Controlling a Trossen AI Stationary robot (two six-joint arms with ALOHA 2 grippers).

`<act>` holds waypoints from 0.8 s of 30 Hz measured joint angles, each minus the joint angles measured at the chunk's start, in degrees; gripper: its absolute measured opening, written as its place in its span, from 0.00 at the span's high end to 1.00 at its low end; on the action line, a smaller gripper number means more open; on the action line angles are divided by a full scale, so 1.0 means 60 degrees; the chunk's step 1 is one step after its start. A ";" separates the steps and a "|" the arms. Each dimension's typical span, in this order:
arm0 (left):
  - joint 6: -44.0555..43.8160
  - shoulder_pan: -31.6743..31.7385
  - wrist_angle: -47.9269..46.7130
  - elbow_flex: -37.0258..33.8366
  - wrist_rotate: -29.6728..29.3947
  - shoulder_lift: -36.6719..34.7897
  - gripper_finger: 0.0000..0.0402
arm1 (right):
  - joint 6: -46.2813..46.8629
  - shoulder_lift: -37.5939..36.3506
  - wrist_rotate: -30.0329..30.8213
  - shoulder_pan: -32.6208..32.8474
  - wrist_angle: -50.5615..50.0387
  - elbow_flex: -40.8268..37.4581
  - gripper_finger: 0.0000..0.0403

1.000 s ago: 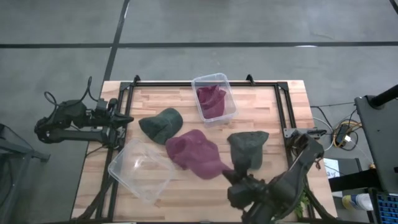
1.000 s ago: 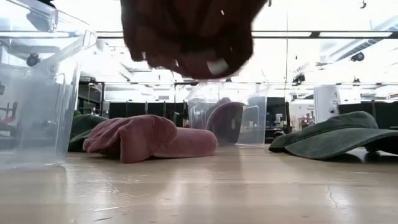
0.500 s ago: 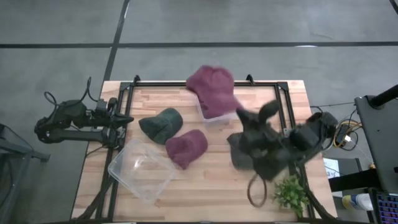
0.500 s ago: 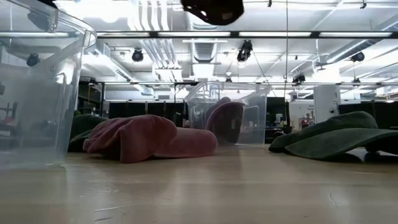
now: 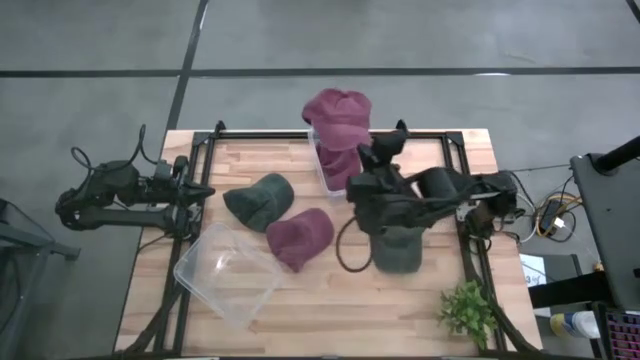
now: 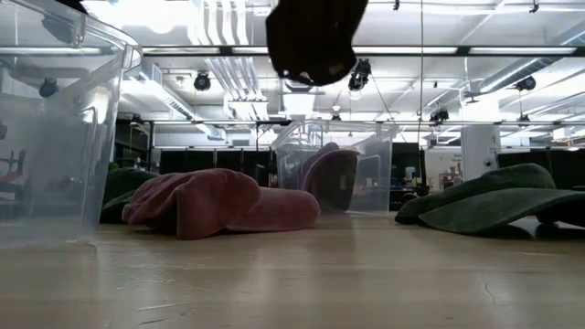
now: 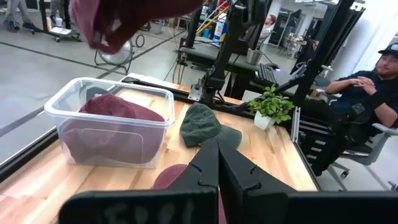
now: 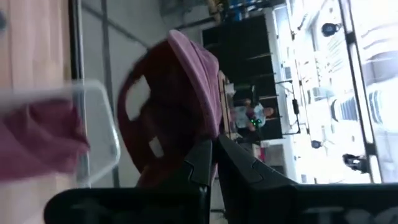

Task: Pick & Place hat
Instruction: Put the dark red cap into the top transparent bin

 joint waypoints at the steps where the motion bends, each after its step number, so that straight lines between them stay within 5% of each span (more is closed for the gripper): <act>1: -0.0003 0.0003 0.0000 0.0000 0.0000 -0.0003 1.00 | 0.0230 0.0124 -0.0001 -0.0081 -0.0382 0.0000 0.97; 4: 0.0014 0.0000 0.0002 -0.0001 0.0000 -0.0004 1.00 | 0.1395 0.0387 -0.0383 -0.0339 -0.1115 -0.0061 0.97; 15: 0.0271 0.0000 0.0000 0.0000 0.0000 -0.0004 1.00 | 0.1767 0.0572 -0.1850 -0.0653 -0.1131 -0.0997 0.97; 24: 0.0567 0.0001 0.0000 0.0000 0.0000 0.0000 1.00 | 0.1796 0.0541 -0.1932 -0.0906 -0.1130 -0.2304 0.97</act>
